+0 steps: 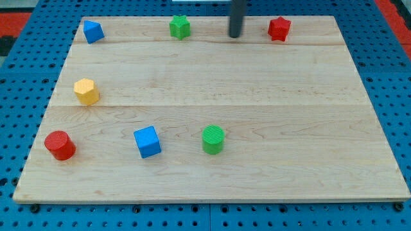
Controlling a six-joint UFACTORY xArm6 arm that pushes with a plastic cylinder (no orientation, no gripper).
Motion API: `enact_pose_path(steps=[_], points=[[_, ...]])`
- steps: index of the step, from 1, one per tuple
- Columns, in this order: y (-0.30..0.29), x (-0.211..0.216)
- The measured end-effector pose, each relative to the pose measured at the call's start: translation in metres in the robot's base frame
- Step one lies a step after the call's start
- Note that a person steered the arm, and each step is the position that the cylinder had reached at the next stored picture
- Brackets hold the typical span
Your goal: Move the green star blue triangle and the yellow hexagon to the top left of the board
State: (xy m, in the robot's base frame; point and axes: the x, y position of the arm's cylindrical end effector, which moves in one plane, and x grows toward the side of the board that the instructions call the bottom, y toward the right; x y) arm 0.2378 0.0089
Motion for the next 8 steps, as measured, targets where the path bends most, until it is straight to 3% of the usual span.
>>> enact_pose_path(steps=[1,3,6,8], points=[[-0.11,-0.022],[-0.109,-0.046],[-0.197,-0.047],[-0.228,-0.005]])
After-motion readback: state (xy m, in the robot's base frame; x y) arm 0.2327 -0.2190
